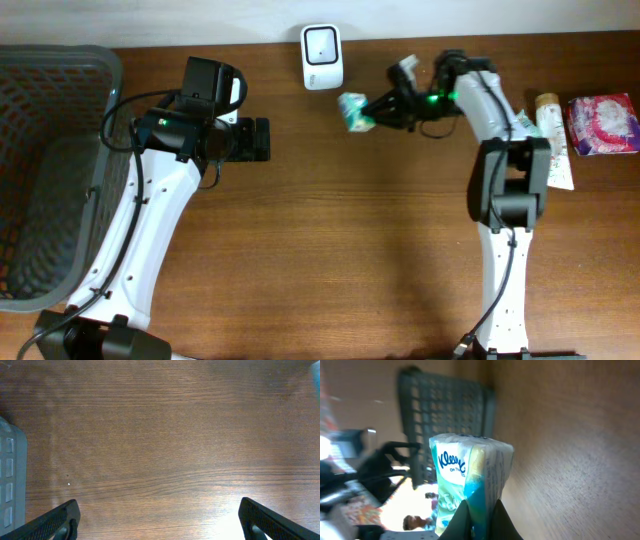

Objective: Scan the item barcode
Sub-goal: 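Lift the teal pack and hold it up at the scanner, then carry the teal pack far right and place it with the items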

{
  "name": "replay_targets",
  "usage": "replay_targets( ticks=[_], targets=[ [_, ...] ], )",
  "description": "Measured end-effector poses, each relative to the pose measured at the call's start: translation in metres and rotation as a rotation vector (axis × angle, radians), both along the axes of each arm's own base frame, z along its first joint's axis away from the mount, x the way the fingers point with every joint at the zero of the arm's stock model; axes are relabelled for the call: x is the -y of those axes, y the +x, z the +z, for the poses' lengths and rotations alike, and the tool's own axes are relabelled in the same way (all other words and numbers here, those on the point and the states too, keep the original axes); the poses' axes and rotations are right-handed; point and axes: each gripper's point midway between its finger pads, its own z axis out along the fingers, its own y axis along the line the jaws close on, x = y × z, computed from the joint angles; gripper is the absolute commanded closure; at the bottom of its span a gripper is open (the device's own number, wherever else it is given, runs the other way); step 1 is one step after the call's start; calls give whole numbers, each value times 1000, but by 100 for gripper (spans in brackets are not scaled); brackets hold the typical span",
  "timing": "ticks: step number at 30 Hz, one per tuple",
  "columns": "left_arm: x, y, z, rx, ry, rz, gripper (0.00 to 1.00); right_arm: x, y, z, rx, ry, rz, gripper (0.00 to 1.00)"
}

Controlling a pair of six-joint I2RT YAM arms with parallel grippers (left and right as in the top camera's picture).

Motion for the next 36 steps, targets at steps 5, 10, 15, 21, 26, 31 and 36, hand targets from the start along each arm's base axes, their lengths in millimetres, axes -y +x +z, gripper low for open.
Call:
replay_targets(
  ticks=[5, 10, 15, 21, 26, 31, 36],
  targets=[
    [0, 0, 0, 0, 0, 0, 1, 19, 6, 10, 6, 60, -42, 96],
    [0, 0, 0, 0, 0, 0, 1, -5, -38, 41, -6, 74, 21, 96],
    [0, 0, 0, 0, 0, 0, 1, -29, -48, 47, 216, 81, 91, 96],
    [0, 0, 0, 0, 0, 0, 1, -25, -46, 47, 273, 81, 86, 96],
    [0, 0, 0, 0, 0, 0, 1, -50, -60, 19, 303, -47, 221, 96],
    [0, 0, 0, 0, 0, 0, 1, -36, -5, -53, 194, -856, 120, 96],
    [0, 0, 0, -1, 0, 0, 1, 1, 124, 17, 840, -1436, -221, 96]
  ],
)
